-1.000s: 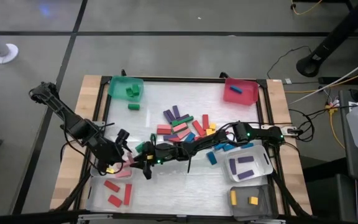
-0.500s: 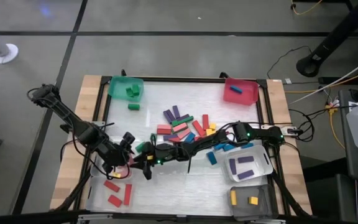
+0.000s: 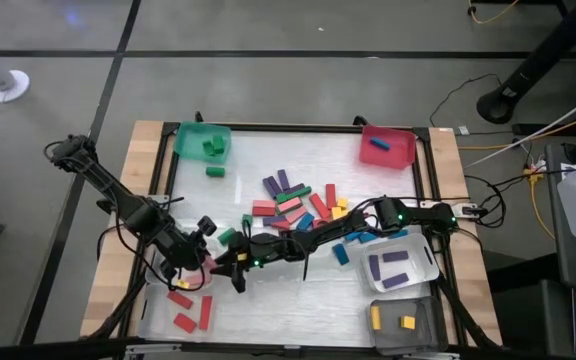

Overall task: Sort blocks
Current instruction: Put the pink block into the top transparent bin, then put the green block into the green bin

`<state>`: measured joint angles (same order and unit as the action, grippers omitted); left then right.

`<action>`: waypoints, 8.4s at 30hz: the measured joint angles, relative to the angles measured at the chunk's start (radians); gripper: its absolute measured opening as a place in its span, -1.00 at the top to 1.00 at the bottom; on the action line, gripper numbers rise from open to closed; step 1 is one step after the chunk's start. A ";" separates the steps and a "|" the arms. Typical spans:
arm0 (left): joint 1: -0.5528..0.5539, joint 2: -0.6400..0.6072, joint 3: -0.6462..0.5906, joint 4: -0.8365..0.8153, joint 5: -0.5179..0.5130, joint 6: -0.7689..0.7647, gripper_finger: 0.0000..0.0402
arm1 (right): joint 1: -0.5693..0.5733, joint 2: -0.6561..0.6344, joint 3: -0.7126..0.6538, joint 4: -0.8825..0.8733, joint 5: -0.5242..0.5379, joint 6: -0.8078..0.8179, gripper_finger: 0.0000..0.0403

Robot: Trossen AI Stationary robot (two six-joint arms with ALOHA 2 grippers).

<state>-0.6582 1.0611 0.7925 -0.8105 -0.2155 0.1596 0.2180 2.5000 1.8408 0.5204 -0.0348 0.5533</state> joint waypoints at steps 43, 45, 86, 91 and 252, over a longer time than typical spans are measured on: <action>-0.001 -0.092 0.000 -0.304 0.179 -0.690 0.20 | -0.150 -0.110 0.188 -0.660 -0.270 -0.444 0.08; -0.001 -0.092 0.000 -0.304 0.179 -0.690 0.20 | -0.157 -0.110 0.190 -0.684 -0.247 -0.555 0.08; -0.001 -0.092 0.000 -0.242 0.160 -0.815 0.19 | -0.206 0.011 0.187 -0.729 -0.194 -0.854 0.08; -0.001 -0.092 0.000 -0.244 0.152 -0.815 0.19 | -0.206 0.026 0.187 -0.714 -0.194 -0.851 0.08; 0.594 0.408 0.000 0.285 0.032 -0.116 0.19 | -0.050 -0.587 0.503 -1.998 0.228 -0.254 -0.18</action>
<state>-0.0640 1.4691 0.7929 -0.5250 -0.1835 0.0432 0.1682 1.9125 2.3436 -1.4776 0.1929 0.2991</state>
